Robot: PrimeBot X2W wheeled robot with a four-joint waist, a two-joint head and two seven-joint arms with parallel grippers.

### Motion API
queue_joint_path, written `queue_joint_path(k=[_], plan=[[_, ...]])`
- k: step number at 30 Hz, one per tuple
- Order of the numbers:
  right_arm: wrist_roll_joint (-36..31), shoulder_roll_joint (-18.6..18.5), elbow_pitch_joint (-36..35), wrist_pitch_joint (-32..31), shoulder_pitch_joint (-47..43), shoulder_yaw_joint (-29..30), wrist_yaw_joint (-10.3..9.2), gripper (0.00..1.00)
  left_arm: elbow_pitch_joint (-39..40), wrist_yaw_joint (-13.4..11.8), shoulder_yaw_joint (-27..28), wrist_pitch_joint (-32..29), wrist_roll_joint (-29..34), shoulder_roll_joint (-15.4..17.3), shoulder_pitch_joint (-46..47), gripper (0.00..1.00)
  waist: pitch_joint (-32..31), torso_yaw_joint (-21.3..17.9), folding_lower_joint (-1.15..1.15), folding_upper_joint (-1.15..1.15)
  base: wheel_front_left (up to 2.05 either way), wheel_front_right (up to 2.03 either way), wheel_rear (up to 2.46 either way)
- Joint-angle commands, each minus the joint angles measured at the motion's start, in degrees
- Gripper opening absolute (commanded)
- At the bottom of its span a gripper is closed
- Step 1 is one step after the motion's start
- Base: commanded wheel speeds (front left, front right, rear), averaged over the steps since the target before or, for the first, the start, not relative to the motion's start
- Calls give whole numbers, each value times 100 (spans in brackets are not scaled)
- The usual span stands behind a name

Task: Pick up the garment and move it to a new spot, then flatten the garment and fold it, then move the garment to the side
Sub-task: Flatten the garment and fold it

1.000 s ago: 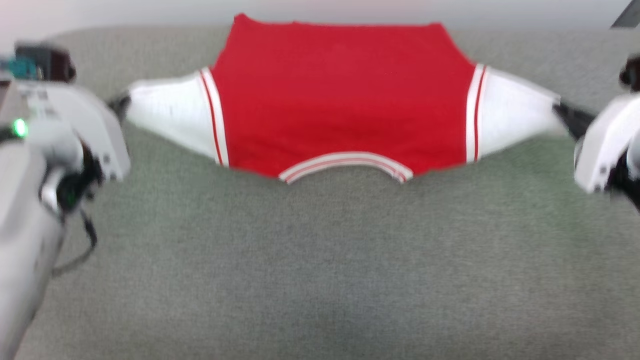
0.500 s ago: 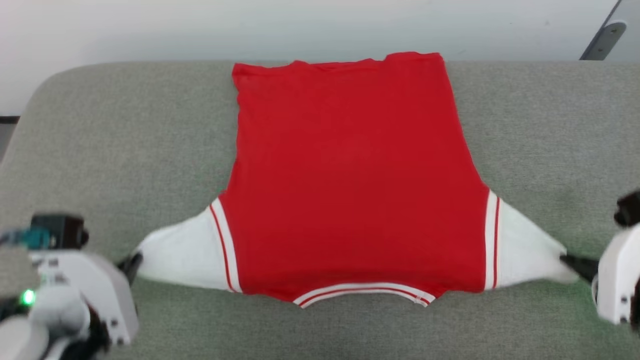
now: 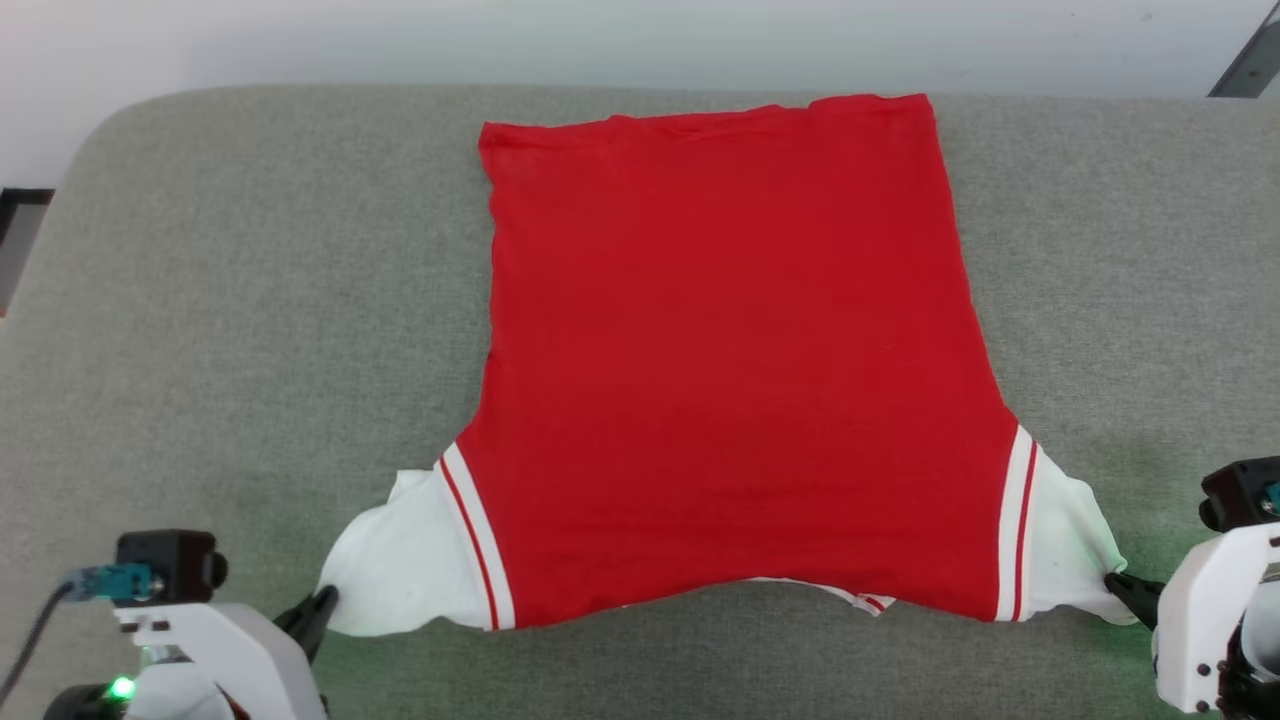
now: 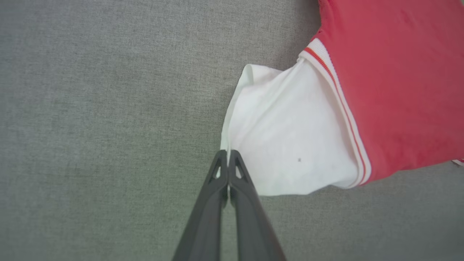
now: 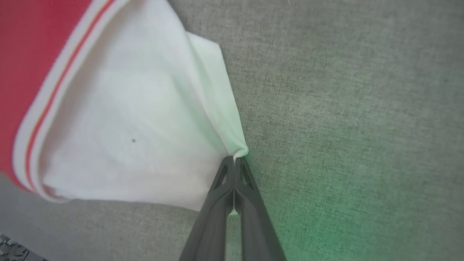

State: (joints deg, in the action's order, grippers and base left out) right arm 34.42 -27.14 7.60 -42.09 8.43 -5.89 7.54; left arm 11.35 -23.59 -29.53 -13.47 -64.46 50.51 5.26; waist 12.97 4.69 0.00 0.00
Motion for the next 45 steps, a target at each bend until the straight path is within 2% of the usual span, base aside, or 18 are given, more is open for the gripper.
queue_joint_path(k=[1, 5, 6, 8, 9, 10, 16, 23, 27, 30, 34, 38, 45], plan=[[-149, 195, 325, 69, 54, -71, -11, 0, -122, 69, -42, 70, 46, -115, 78, 0, 53, 34, 0, 0, 0, 0, 0], [-371, 357, 890, 396, 257, -186, -25, 0, -313, 176, -116, 143, 62, -324, 202, 0, 107, 52, 0, 0, 0, 0, 0], [-419, 391, 1007, 476, 325, -236, -25, 8, -360, 191, -136, 150, 77, -354, 228, 0, 118, 56, 0, 0, 0, 0, 0], [-437, 443, 1238, 553, 381, -354, -26, 32, -414, 222, -166, 147, 96, -418, 281, 0, 129, 58, 0, 0, 0, 0, 0], [-406, 463, 1318, 586, 410, -377, -29, 85, -436, 233, -177, 151, 104, -438, 297, 0, 131, 57, 0, 0, 0, 0, 0], [-380, 462, 1366, 600, 440, -399, -30, 100, -448, 243, -189, 155, 106, -456, 307, 0, 128, 56, 0, 0, 0, 0, 0], [-186, 211, 1191, 336, 472, -451, -30, 100, -480, 218, -194, 204, 119, -480, 296, 0, 88, 29, 0, 0, 0, 0, 0], [313, -175, -274, -451, 574, 114, -10, 100, -371, 195, -216, 227, 118, -497, 193, 0, 24, 56, 0, 0, 0, 0, 0], [90, -143, -1010, -514, 956, 586, -10, 100, -284, 229, -253, 251, 184, -545, 299, 0, 132, 167, 0, 0, 0, 0, 0], [-269, -35, -1109, -219, 1485, 662, -10, 100, -250, 304, -315, 244, 247, -634, 459, 0, 277, 308, 0, 0, 0, 0, 0], [-702, 78, -563, 387, 2326, 532, -10, 100, -297, 440, -457, 205, 373, -802, 757, 0, 502, 580, 0, 0, 0, 0, 0], [-1047, 89, 460, 1063, 3230, 315, -10, 100, -399, 619, -629, 184, 521, -1034, 1118, 0, 763, 926, 0, 0, 0, 0, 0], [-1534, 64, 2434, 1460, 4670, 319, -11, 100, -716, 990, -920, 228, 685, -1572, 1702, 0, 1226, 1563, 0, 0, 0, 0, 0]])
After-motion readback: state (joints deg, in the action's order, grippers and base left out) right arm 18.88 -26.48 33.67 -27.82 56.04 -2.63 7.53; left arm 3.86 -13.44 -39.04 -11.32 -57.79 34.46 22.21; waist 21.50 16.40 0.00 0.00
